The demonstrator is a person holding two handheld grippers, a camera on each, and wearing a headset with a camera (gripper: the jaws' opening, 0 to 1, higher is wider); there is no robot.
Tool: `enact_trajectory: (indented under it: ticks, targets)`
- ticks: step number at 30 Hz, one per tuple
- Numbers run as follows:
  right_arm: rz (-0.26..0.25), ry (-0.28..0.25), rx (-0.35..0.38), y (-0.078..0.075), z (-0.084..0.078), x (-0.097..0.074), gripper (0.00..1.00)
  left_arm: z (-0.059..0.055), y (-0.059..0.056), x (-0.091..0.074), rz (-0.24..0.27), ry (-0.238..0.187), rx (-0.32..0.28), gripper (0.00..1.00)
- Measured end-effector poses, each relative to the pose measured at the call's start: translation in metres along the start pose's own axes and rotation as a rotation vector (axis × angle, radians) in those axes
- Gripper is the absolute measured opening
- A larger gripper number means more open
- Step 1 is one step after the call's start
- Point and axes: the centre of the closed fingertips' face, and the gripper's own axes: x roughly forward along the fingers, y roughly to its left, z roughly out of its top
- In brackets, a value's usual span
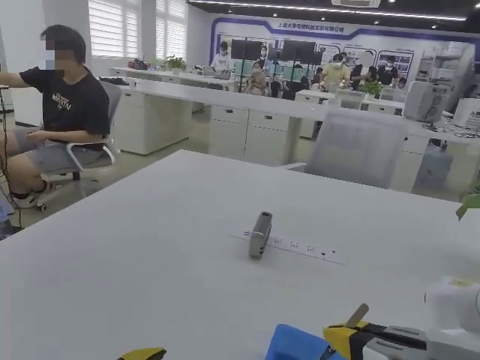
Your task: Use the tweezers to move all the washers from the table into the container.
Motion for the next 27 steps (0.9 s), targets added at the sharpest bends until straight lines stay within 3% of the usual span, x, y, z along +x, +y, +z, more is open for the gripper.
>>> enact_trajectory:
  ticks: [18,27]
  targets:
    - [-0.054,-0.032,0.123,-0.024,-0.004,-0.013,0.02,0.0,0.001,0.0,0.002,-0.002,-0.004,0.56]
    - [-0.074,0.031,0.115,-0.029,-0.022,-0.012,0.02,0.0,0.001,0.0,-0.001,-0.001,-0.005,0.56]
